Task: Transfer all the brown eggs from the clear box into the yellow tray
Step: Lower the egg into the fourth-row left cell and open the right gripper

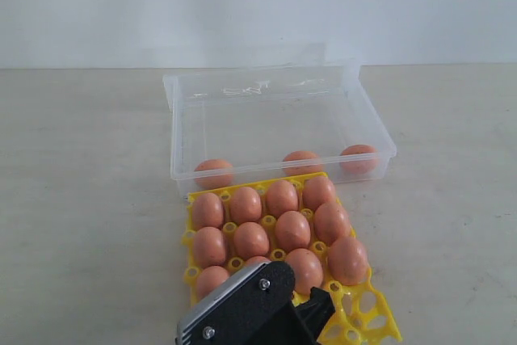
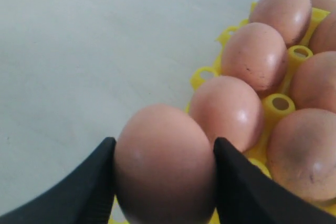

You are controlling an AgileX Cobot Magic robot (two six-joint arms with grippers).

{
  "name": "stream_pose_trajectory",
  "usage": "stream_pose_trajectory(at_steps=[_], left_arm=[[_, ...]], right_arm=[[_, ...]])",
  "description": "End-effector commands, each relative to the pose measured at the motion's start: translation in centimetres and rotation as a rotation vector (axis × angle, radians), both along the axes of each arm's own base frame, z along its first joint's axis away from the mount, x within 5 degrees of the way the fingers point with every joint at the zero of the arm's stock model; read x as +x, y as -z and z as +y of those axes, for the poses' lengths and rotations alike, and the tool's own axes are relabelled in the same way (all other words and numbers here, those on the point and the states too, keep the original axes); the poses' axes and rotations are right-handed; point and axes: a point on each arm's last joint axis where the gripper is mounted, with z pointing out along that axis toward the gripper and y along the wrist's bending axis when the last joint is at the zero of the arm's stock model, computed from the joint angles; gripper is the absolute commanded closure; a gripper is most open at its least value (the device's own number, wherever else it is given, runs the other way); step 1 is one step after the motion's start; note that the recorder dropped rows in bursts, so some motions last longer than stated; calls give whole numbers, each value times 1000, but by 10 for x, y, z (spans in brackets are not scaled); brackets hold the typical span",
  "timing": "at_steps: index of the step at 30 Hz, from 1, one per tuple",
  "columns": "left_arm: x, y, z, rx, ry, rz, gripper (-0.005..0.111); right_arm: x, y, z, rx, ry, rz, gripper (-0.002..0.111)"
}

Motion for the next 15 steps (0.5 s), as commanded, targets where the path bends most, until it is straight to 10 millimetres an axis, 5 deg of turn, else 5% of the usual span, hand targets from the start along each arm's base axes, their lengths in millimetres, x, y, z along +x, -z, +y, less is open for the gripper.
stream_pose_trajectory(at_steps=[1, 6, 10, 15], left_arm=[[0, 0, 0, 7, 3, -9, 103], [0, 0, 0, 7, 3, -9, 103], [0, 0, 0, 7, 3, -9, 103], [0, 0, 0, 7, 3, -9, 103]], right_arm=[[-2, 1, 0, -21, -21, 8, 74], [-2, 2, 0, -42, -38, 7, 72], [-3, 2, 0, -50, -44, 3, 49], [-2, 2, 0, -53, -41, 2, 45]])
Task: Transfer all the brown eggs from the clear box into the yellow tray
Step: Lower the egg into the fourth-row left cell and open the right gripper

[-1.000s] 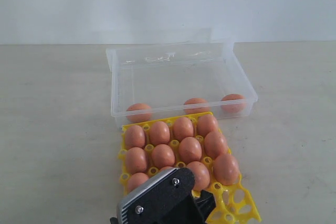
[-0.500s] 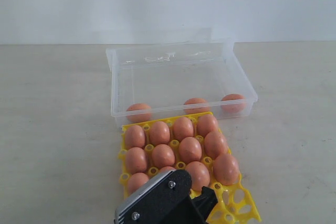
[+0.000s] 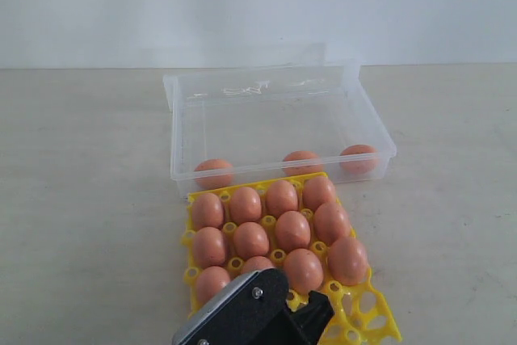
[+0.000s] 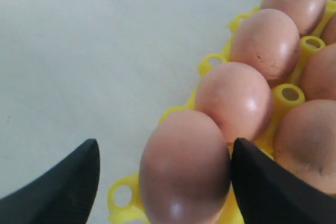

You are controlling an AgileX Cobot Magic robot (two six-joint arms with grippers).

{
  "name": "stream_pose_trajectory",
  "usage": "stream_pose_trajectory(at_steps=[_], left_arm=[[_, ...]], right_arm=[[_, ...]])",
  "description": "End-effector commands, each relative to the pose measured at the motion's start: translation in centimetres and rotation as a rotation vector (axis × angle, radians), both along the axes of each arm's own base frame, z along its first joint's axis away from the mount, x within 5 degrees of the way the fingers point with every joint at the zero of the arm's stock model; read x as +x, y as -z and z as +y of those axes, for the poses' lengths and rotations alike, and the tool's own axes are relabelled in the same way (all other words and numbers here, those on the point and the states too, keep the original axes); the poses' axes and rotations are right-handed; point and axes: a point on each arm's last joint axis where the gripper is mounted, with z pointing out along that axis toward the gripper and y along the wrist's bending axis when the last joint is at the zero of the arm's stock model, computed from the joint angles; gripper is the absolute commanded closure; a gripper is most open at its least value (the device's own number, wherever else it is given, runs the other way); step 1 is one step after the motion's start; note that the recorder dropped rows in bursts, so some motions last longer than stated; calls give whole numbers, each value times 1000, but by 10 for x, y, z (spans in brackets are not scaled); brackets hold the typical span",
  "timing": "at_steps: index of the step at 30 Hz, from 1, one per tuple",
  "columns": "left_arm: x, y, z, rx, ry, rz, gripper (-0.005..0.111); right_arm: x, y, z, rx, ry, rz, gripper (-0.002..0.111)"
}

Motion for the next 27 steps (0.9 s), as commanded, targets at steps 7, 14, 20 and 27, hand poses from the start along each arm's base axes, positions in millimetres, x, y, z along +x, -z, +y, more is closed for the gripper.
stream_pose_trajectory(at_steps=[7, 14, 20, 27], left_arm=[[0, 0, 0, 7, 3, -9, 103], [0, 0, 0, 7, 3, -9, 103], [0, 0, 0, 7, 3, -9, 103], [0, 0, 0, 7, 3, -9, 103]], right_arm=[[3, -10, 1, 31, -13, -79, 45], [7, -48, -5, 145, 40, -200, 47], [-3, -81, -17, 232, 36, -64, 95], [-22, -38, -16, 37, -9, 276, 108]])
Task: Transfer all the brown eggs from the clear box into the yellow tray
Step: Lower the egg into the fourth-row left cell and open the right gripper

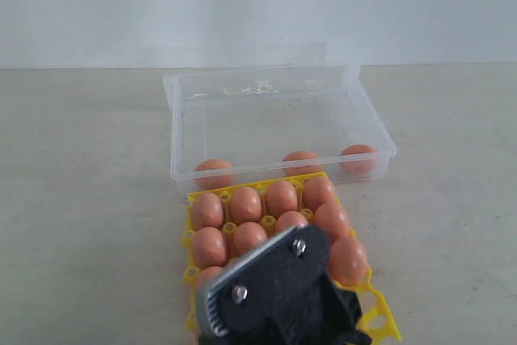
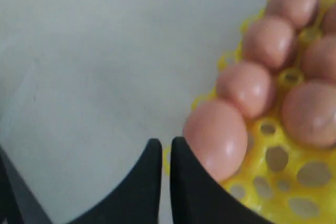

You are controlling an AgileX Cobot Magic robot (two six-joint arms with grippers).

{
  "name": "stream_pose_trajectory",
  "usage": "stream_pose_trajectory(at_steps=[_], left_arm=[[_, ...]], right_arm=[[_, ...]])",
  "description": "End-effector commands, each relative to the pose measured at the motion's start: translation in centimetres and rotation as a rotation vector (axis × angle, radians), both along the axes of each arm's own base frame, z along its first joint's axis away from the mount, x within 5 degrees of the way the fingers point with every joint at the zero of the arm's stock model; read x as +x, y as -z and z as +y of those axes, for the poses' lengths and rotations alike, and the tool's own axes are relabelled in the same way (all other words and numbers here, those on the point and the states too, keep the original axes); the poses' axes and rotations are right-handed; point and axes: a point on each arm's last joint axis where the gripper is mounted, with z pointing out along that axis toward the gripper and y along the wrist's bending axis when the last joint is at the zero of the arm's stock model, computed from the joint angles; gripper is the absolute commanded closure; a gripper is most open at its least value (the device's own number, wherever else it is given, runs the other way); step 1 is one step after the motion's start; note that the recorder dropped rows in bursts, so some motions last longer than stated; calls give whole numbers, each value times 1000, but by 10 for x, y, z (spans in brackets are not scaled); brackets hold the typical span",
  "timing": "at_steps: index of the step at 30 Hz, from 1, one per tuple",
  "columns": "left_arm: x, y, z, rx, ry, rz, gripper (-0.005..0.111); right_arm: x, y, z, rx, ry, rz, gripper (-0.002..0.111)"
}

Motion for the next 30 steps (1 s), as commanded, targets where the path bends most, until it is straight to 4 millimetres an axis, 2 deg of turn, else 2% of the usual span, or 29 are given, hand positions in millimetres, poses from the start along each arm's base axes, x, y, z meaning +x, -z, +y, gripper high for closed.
stream_pose_trajectory(at_steps=[1, 6, 9, 18, 24, 30], left_arm=[[0, 0, 0, 7, 3, -9, 103], [0, 0, 0, 7, 3, -9, 103], [0, 0, 0, 7, 3, -9, 103], [0, 0, 0, 7, 3, -9, 103], [0, 0, 0, 7, 3, -9, 103], [0, 0, 0, 7, 3, -9, 103]], right_arm=[[-5, 24, 1, -94, -18, 102, 108], [1, 47, 5, -162, 30, 93, 108], [3, 53, 9, -174, 43, 92, 108], [8, 38, 31, -111, 16, 70, 108], [9, 38, 31, -125, 2, 47, 108], [14, 38, 27, -121, 91, 39, 108]])
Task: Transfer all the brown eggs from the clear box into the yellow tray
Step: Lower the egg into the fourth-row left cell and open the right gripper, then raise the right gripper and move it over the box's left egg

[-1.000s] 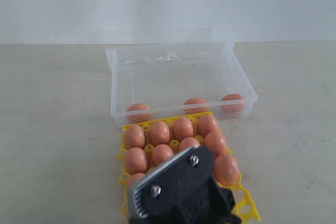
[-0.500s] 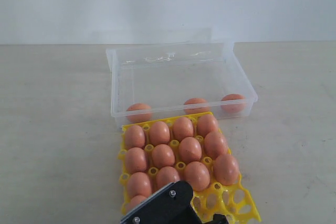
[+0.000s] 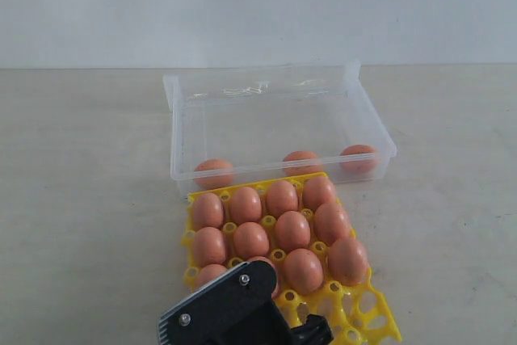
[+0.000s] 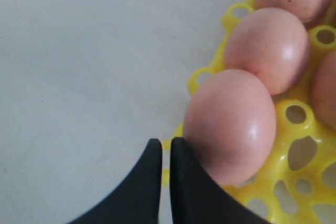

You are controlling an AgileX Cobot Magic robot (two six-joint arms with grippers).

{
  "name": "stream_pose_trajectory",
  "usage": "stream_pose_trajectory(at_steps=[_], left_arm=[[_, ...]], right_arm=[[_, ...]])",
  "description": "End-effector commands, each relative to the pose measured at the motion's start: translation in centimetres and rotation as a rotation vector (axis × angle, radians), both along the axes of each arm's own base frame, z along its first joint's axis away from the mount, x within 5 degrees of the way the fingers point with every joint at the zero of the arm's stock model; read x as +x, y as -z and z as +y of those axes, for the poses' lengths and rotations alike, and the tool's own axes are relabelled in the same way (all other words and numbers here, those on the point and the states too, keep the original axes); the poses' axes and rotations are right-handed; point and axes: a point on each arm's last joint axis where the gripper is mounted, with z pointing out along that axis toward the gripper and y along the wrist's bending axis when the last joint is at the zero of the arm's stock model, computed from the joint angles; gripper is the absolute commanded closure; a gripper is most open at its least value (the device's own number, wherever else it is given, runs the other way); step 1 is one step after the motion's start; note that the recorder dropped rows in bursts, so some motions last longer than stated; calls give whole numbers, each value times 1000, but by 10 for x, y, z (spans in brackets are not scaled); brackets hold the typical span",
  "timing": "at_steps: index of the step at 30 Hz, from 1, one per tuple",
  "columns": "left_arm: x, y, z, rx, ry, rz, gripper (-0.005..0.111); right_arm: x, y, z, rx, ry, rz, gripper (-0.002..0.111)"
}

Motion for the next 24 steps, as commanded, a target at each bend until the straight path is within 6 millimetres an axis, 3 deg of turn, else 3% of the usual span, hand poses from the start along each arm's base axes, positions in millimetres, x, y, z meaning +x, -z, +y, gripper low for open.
stream_pose_trajectory(at_steps=[1, 7, 10, 13, 16, 18, 20, 22, 24], left_arm=[[0, 0, 0, 5, 2, -9, 103], [0, 0, 0, 5, 2, -9, 103], [0, 0, 0, 5, 2, -9, 103], [0, 0, 0, 5, 2, -9, 103], [0, 0, 0, 5, 2, -9, 103], [0, 0, 0, 5, 2, -9, 103], [0, 0, 0, 5, 2, -9, 103], [0, 0, 0, 5, 2, -9, 103], [0, 0, 0, 5, 2, -9, 103]], right_arm=[[5, -2, -2, 0, 53, -47, 108], [4, -1, -2, 2, 71, -15, 108], [5, -11, 0, 24, 21, -70, 108], [10, -53, 9, 103, -98, -290, 108], [24, -106, 10, 97, -86, -676, 108], [46, -136, 3, 27, 47, -901, 108], [82, -151, -9, -17, 156, -923, 108], [123, -148, -18, -34, 107, -722, 108], [168, -143, -35, 59, 14, -388, 108]])
